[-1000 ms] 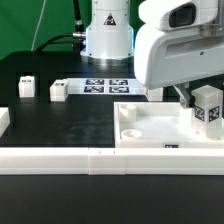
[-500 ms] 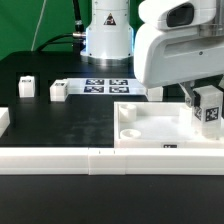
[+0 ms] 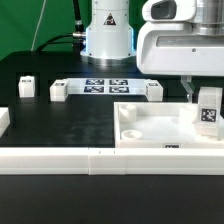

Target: Assemble one leg

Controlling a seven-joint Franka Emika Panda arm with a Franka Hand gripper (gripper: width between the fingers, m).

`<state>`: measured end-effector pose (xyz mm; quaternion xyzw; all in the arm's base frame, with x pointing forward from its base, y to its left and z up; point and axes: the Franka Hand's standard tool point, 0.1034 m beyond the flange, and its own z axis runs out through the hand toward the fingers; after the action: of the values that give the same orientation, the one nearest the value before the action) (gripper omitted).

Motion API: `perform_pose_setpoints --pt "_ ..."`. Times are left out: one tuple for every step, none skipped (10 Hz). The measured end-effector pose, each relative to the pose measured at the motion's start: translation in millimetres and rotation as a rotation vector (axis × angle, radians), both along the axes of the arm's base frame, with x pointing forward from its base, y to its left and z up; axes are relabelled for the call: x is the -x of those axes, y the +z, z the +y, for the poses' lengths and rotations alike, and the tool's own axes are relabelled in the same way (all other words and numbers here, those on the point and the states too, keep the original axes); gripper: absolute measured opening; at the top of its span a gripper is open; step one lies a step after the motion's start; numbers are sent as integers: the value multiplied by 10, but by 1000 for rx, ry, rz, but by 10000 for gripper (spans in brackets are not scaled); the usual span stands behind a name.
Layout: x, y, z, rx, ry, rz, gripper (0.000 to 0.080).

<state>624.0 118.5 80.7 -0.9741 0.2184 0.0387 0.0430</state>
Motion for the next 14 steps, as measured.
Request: perform_pose_setpoints --pt "-1 0 5 8 -87 7 290" --pt "-6 1 7 16 -233 20 290" --pt "-12 1 0 15 -343 30 290" --pt "-16 -2 -5 13 -414 39 290" --pt "-21 0 -2 12 -564 55 290" --pt "-24 -1 -5 14 -666 66 290" --pt "-25 -2 -6 12 -695 70 290" --pt "-27 -1 -8 11 -782 82 290" --pt "-28 0 -7 10 -843 91 290" --pt "-27 0 -1 16 -939 103 290" --pt "-24 0 17 24 -1052 116 290" --pt "-21 -2 24 29 -1109 121 290" --pt "-22 -5 24 27 -1186 134 290" --pt "-22 -6 23 29 -1207 137 290"
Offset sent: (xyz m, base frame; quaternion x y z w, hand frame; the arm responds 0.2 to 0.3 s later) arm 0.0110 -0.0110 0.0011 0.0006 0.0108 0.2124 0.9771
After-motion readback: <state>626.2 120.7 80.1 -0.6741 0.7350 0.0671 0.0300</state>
